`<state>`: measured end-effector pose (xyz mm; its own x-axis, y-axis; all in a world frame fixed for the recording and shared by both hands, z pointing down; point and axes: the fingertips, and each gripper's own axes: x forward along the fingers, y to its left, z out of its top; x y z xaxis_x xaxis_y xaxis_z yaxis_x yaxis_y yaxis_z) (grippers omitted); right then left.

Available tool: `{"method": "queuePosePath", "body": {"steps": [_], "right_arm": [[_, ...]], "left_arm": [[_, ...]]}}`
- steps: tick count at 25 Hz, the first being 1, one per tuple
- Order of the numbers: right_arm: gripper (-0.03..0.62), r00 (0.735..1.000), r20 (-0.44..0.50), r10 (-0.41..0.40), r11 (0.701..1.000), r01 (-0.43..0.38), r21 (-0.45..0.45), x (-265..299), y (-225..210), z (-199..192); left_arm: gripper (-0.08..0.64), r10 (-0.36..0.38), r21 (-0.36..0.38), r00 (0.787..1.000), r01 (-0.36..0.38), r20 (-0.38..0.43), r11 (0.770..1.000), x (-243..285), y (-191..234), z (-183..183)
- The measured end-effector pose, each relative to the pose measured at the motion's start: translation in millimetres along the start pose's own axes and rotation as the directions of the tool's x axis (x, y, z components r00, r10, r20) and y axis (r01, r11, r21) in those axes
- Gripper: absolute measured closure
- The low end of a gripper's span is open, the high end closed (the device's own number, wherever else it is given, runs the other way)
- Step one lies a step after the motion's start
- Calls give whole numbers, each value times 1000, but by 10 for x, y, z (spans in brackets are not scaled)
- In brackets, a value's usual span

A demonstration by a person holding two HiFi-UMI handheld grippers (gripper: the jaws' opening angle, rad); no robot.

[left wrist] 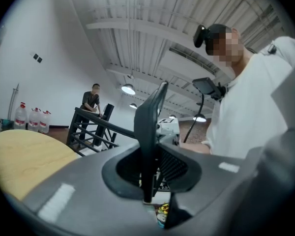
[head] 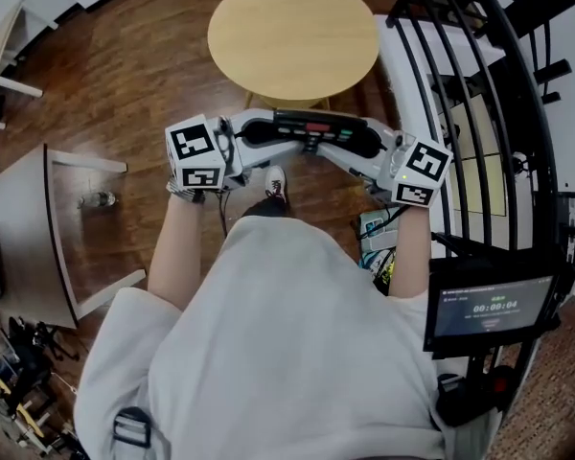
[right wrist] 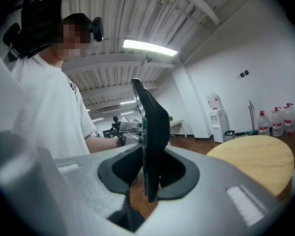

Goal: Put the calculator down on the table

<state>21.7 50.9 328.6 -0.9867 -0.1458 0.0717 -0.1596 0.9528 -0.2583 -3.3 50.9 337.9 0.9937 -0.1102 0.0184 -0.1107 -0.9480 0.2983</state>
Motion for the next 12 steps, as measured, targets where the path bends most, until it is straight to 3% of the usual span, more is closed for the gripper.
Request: {"method": "queuePosePath", "body": {"steps": [12], "right_arm": [[506, 998, 11, -58, 998, 58, 36, 523, -821, 305]], "left_arm": [[468, -25, -33, 1000, 25, -9, 999, -291, 946, 327]]}}
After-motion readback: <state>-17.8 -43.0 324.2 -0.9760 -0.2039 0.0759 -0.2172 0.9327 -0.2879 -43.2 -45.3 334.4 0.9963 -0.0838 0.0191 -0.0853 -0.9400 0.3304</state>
